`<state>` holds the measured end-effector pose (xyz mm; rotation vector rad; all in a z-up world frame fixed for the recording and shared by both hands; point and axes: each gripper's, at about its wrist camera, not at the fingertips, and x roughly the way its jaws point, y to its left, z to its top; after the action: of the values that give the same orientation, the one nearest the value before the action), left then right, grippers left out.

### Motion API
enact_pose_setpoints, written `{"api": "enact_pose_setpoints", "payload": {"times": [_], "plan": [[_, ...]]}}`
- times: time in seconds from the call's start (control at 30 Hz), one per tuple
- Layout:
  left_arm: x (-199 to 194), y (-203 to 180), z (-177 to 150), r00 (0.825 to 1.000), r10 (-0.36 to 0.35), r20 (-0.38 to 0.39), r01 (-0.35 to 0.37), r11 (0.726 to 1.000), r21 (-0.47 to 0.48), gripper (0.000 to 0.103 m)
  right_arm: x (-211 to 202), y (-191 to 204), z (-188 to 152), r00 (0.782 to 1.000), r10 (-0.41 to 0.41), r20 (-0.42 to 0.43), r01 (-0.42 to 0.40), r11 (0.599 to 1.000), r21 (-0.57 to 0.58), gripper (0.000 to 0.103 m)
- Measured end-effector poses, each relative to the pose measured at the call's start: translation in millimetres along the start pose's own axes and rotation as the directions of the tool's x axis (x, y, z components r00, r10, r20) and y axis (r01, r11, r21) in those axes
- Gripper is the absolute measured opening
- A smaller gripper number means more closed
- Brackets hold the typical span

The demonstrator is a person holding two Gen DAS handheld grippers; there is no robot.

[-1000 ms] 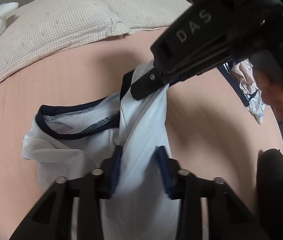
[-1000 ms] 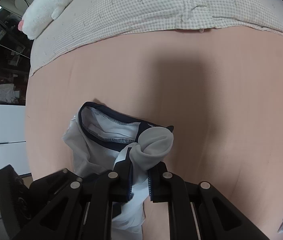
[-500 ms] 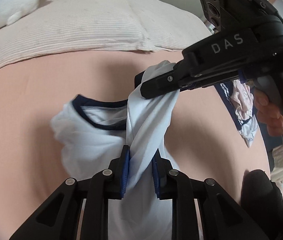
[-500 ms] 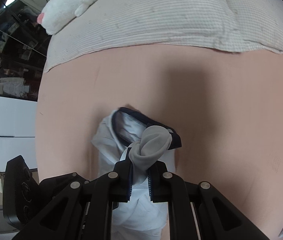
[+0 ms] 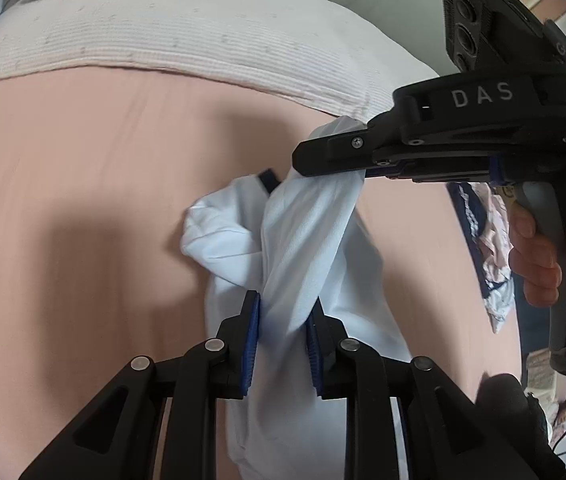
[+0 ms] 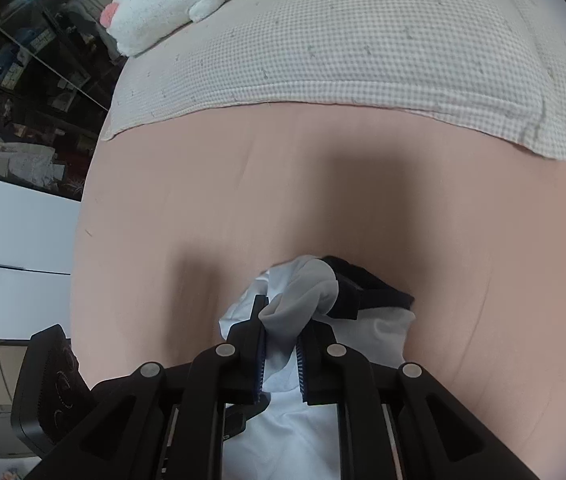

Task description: Fold clothes

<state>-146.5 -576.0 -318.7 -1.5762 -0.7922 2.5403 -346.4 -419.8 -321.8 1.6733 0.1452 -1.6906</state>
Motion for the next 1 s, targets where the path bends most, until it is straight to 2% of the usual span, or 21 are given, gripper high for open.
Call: {"api": "enact_pose_setpoints", "payload": {"times": [0.03,0.07,0.1,0.13,0.17,0.2,0.33,0.47,0.57,0.63,0.73,0.8,0.83,0.9,0.93,1.0], "plan": [[2,6,-1,1.000,0.007,-0.004,-0.007,1.000,-0.021,0.022,1,0,0,1.000,0.017,0.005,-0.017,1.000,0.009,0.037],[4,11,-2,1.000,0.013,-0.008,-0.014,0.999,-0.042,0.025,1,-1,0,0.999,0.039,0.013,-0.039,0.999,0.023,0.061],[4,17,-3,1.000,0.017,-0.006,-0.017,0.998,-0.066,0.034,1,-2,-1,0.998,0.061,0.021,-0.062,0.997,0.036,0.070],[3,22,-4,1.000,0.027,-0.003,-0.027,0.996,-0.089,0.042,-2,-4,-1,0.995,0.089,0.033,-0.091,0.995,0.045,0.070],[1,27,-4,0.999,0.038,0.000,-0.038,0.993,-0.113,0.059,-6,-5,-2,0.992,0.118,0.042,-0.119,0.992,0.043,0.070],[-2,31,-5,0.999,0.038,0.004,-0.037,0.990,-0.133,0.065,-12,-6,-3,0.990,0.134,0.047,-0.135,0.990,0.032,0.070],[-25,41,-4,0.999,0.030,0.034,-0.023,0.980,-0.198,0.066,-41,-7,-15,0.992,0.110,0.066,-0.105,0.992,-0.075,0.070],[-60,38,-4,0.996,0.042,0.076,-0.025,0.975,-0.219,0.070,-75,-8,-54,0.990,0.079,0.119,-0.055,0.979,-0.195,0.070],[-85,14,-10,0.995,0.029,0.097,-0.012,0.985,-0.174,0.080,-92,-9,-95,0.987,0.043,0.158,0.002,0.961,-0.276,0.071],[-103,-11,-26,0.993,0.051,0.108,-0.043,0.996,-0.080,0.081,-102,-6,-133,0.979,-0.016,0.203,0.089,0.930,-0.356,0.071],[-117,-50,-55,0.989,0.124,0.076,-0.131,0.986,0.102,0.081,-117,4,-201,0.944,-0.128,0.304,0.272,0.824,-0.496,0.071],[-126,-80,-86,0.982,0.183,0.044,-0.188,0.950,0.251,0.081,-124,13,-250,0.904,-0.179,0.388,0.388,0.723,-0.571,0.071],[-130,-93,-107,0.974,0.224,0.044,-0.225,0.915,0.335,0.081,-126,17,-274,0.884,-0.186,0.428,0.432,0.673,-0.601,0.071],[-138,-119,-151,0.950,0.306,0.061,-0.295,0.818,0.494,0.081,-128,27,-323,0.845,-0.168,0.508,0.504,0.565,-0.653,0.071],[-142,-130,-170,0.936,0.341,0.083,-0.328,0.767,0.552,0.081,-127,31,-349,0.826,-0.154,0.543,0.539,0.497,-0.680,0.071],[-147,-144,-204,0.921,0.376,0.101,-0.350,0.685,0.638,0.081,-118,37,-392,0.796,-0.128,0.592,0.595,0.347,-0.725,0.077]]}}
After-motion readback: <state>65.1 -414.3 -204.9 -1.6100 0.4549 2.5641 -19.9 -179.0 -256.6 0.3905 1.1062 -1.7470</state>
